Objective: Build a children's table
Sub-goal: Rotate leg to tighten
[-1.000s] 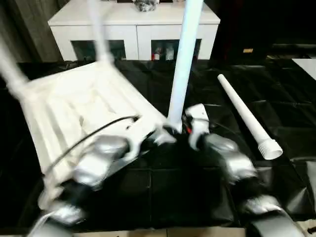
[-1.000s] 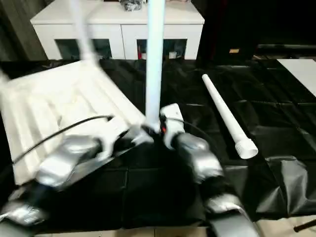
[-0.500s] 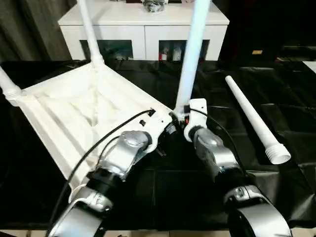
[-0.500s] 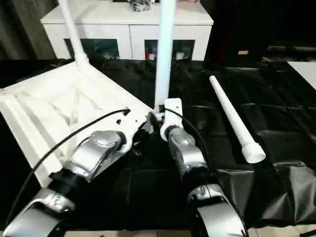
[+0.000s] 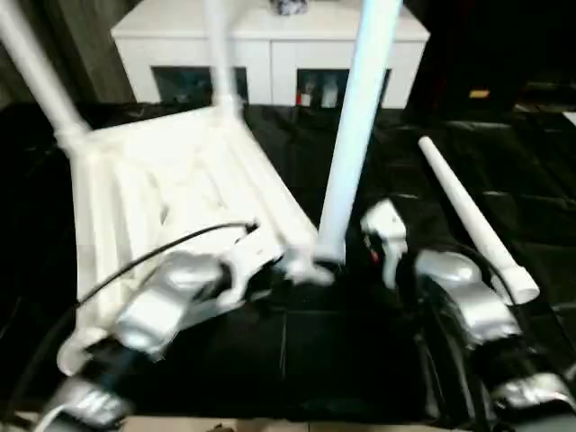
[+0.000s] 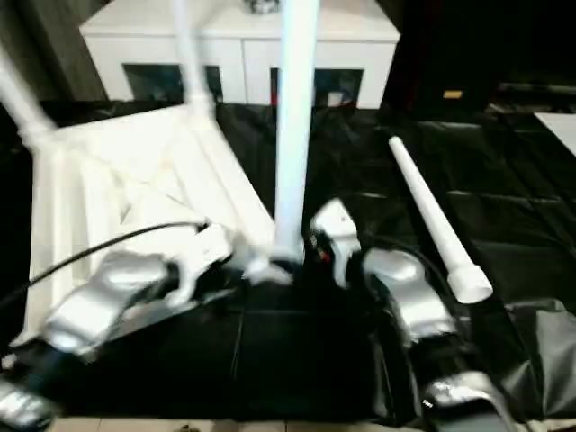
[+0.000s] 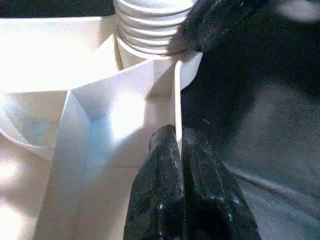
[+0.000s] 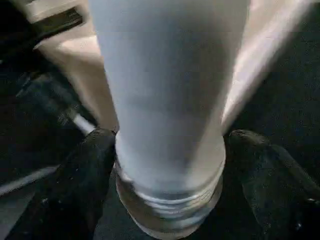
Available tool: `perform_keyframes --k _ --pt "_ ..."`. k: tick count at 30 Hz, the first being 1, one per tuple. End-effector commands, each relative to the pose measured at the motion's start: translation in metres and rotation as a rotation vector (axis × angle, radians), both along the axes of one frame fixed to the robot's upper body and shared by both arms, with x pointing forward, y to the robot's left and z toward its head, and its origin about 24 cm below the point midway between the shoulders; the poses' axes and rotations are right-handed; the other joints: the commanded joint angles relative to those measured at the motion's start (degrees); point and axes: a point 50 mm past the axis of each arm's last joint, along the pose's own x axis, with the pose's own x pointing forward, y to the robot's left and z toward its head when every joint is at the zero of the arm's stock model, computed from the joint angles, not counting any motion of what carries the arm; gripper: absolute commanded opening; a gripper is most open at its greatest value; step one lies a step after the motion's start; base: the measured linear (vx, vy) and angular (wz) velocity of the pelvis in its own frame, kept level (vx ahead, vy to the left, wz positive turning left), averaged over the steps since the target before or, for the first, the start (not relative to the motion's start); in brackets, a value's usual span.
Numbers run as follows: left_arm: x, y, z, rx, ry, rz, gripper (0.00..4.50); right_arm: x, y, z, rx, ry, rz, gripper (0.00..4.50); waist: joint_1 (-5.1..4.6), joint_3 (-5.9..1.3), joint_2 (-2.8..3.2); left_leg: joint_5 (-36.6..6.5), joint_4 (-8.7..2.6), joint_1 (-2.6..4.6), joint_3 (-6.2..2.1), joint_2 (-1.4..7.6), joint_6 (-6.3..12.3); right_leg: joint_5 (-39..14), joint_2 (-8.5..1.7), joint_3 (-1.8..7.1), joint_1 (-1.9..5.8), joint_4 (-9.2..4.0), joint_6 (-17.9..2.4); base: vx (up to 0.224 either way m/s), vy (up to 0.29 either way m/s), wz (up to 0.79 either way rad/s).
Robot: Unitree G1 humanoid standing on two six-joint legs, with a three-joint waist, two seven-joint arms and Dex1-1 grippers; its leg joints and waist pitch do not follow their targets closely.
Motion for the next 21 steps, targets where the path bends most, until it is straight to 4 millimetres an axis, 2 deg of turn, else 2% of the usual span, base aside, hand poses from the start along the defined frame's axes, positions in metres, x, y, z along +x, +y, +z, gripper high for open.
perform_keyframes --k 1,5,7,11,12,15,16,19,21 --pt "-0.0052 -0.0070 0.0013 -0.016 0.020 -0.058 0.00 -0.0047 0.0038 0.0022 -0.020 0.006 0.073 3.83 -0.17 -3.05 -0.46 -5.15 -3.86 0.13 -0.33 2.27 4.95 1.01 -3.52 2.62 2.55 -3.56 -15.64 0.000 0.000 0.00" --pt "-0.0036 -0.0030 0.0030 -0.009 0.014 -0.048 0.00 -0.0006 0.0053 0.0034 -0.003 0.003 0.051 3.83 0.29 -3.06 -0.60 -4.15 -3.80 0.16 -0.30 2.26 4.67 2.21 -3.65 2.71 2.58 -3.42 -15.78 0.000 0.000 0.00" --pt "-0.0036 -0.0026 0.0033 -0.010 0.015 -0.049 0.00 -0.0002 0.0058 0.0036 0.007 0.011 0.052 3.57 0.32 -3.10 -0.66 -4.00 -3.81 0.19 -0.34 2.25 4.55 2.58 -3.64 2.68 2.63 -3.33 -15.79 0.000 0.000 0.00" --pt "-0.0043 -0.0017 0.0039 -0.013 0.020 -0.052 0.00 0.0001 0.0060 0.0037 0.016 0.021 0.057 3.45 0.40 -3.18 -0.67 -3.41 -3.70 0.18 -0.34 2.19 4.65 3.46 -3.67 2.67 2.72 -3.20 -15.89 0.000 0.000 0.00" --pt "-0.0044 -0.0016 0.0039 -0.013 0.021 -0.052 0.00 0.0001 0.0059 0.0034 0.019 0.025 0.055 3.18 0.42 -3.18 -0.67 -3.27 -3.67 0.17 -0.33 2.20 4.73 3.73 -3.66 2.67 2.72 -3.18 -15.96 0.000 0.000 0.00" --pt "-0.0046 -0.0015 0.0035 -0.012 0.024 -0.052 0.00 -0.0003 0.0055 0.0023 0.024 0.032 0.053 3.08 0.42 -3.23 -0.45 -2.92 -3.61 0.19 -0.34 2.16 4.75 4.29 -3.60 2.65 2.73 -3.11 -16.10 0.000 0.000 0.00" --pt "-0.0048 -0.0014 0.0031 -0.011 0.027 -0.054 0.00 -0.0007 0.0054 0.0018 0.025 0.034 0.053 2.86 0.43 -3.27 -0.53 -2.73 -3.57 0.15 -0.36 2.14 4.76 4.74 -3.60 2.63 2.80 -3.06 -16.17 0.000 0.000 0.00" --pt "-0.0055 -0.0010 0.0023 -0.011 0.036 -0.058 0.00 -0.0020 0.0053 -0.0002 0.023 0.042 0.051 2.77 0.46 -3.30 -0.42 -2.59 -3.52 0.18 -0.37 2.12 4.82 5.23 -3.58 2.62 2.82 -2.99 -16.34 0.000 0.000 0.00" --pt "-0.0059 -0.0012 0.0014 -0.014 0.044 -0.057 0.00 0.0012 0.0046 -0.0028 0.016 0.027 -0.009 2.73 0.40 -3.33 -0.46 -2.45 -3.50 0.15 -0.37 2.11 4.76 5.54 -3.55 2.61 2.84 -2.95 -16.43 0.000 0.000 0.00"
